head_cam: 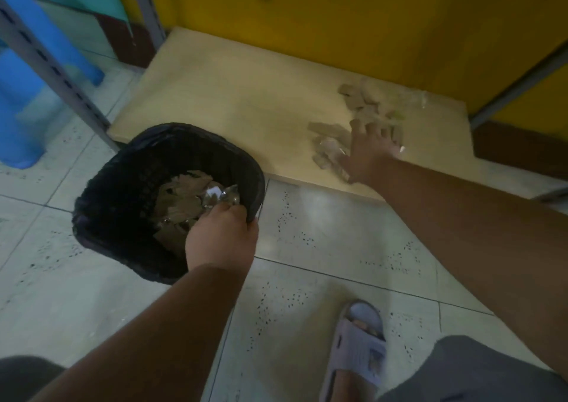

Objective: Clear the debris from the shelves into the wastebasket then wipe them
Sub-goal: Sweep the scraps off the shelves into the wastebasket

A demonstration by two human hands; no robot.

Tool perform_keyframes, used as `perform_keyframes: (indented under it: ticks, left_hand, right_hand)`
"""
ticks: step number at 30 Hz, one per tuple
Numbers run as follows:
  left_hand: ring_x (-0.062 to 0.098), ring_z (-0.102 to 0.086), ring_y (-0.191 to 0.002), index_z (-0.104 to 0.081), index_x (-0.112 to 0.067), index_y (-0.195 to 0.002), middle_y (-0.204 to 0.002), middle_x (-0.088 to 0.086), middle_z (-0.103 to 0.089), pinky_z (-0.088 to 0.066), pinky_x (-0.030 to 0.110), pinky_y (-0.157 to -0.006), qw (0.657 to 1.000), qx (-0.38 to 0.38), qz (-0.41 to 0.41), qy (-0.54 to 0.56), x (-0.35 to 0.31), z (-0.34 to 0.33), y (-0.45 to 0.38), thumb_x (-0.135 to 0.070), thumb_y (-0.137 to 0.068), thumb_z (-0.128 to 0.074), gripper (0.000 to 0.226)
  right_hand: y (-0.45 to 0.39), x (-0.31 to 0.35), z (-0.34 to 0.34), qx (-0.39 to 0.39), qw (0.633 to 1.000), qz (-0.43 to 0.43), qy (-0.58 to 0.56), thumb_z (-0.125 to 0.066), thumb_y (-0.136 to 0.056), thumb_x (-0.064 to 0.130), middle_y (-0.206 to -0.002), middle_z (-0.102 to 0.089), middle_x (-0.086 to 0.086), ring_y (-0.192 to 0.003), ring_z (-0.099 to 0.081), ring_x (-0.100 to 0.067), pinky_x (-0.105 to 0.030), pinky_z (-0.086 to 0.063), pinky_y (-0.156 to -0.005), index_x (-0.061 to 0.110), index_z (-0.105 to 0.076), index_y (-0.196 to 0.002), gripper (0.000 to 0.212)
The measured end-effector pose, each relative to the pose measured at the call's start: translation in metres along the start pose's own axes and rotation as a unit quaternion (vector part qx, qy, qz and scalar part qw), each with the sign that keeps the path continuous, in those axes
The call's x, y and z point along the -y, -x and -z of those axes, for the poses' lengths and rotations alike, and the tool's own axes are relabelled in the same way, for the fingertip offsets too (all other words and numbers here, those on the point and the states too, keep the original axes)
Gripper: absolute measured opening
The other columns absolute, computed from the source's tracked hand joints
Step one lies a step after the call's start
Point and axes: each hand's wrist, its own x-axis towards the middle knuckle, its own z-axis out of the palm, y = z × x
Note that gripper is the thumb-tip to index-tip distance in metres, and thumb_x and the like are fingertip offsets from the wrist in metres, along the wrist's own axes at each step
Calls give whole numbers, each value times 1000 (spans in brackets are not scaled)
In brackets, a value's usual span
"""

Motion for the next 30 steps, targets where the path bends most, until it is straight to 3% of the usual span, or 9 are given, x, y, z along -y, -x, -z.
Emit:
perform_keyframes:
  ticks: [4, 7, 9, 11, 13, 16, 21, 28, 30]
  left_hand:
    - [2, -32, -56, -51, -25, -79, -69, -11, -37, -27, 25, -52, 1000, -2, 15, 6, -11, -4, -7, -42, -98, -46, 26]
    - [1, -36, -58, -53, -25, -80, -73, -10, -44, -29, 23, -53, 1000, -10, 17, 19, -13, -9, -14, -41, -98, -47, 25]
    - [1, -34, -58, -57, -25, -84, -78, -10, -46, -28, 23, -54, 1000, -12, 18, 18, -13, -10, -16, -41, -98, -48, 23]
    - [1, -32, -57, -59, -24, -85, -82, -10, -46, -25, 21, -52, 999, -19, 22, 14, -13, -11, -17, -41, -98, -49, 23]
    - [1, -32, -57, -60, -25, -86, -84, -11, -46, -25, 20, -52, 999, -23, 25, 10, -14, -11, -17, -41, -98, -50, 22]
    - [5, -36, -61, -59, -25, -84, -81, -10, -46, -23, 19, -52, 999, -27, 28, 13, -15, -11, -18, -39, -97, -51, 21]
    - [6, -35, -61, -45, -29, -76, -75, -10, -42, -17, 17, -51, 999, -33, 20, 19, -15, -10, -18, -40, -96, -52, 24]
    - [7, -39, -67, -47, -27, -79, -81, -10, -44, -19, 17, -52, 999, -29, 10, 10, -15, -10, -18, -42, -98, -49, 23]
    - [7, -38, -66, -53, -25, -81, -80, -10, -43, -19, 18, -52, 999, -35, 9, 6, -15, -10, -17, -42, -98, -48, 24]
  right_hand:
    - [-3, -14, -18, 52, 997, 37, 36, -42, -66, 92, -161, 8, -16, -146, 1, -44, -66, -12, -110, 39, 13, -150, 113]
    - [-28, -11, -34, 72, 995, 69, 16, -25, -53, 103, -160, 23, -6, -144, 17, -44, -70, -9, -111, 51, 18, -146, 115]
    - [-41, -2, -43, 76, 993, 86, -4, -25, -61, 99, -159, 25, -7, -145, 18, -41, -67, -7, -112, 50, 18, -146, 108]
    - [-44, 10, -52, 58, 992, 108, 18, -23, -75, 90, -161, 16, -14, -147, 10, -42, -63, -9, -113, 45, 13, -149, 94]
    - [-41, 19, -56, -13, 988, 140, 64, -15, -87, 76, -158, -10, -19, -142, -14, -43, -58, -21, -109, 39, -6, -151, 74]
    - [-48, 24, -53, -110, 977, 179, 42, -23, -98, 53, -130, -44, -15, -116, -41, -34, -47, -36, -95, 25, -34, -142, 54]
    - [-64, 24, -47, -120, 978, 169, -33, -43, -98, 31, -119, -54, -20, -105, -53, -39, -39, -42, -77, 7, -42, -127, 38]
    - [-71, 25, -33, -58, 985, 141, -84, -55, -87, 15, -101, -60, -19, -87, -60, -40, -40, -49, -67, 9, -41, -117, 34]
    - [-66, 24, -26, -97, 977, 128, -142, -52, -92, 18, -94, -61, -14, -84, -60, -37, -38, -48, -64, 10, -43, -116, 27]
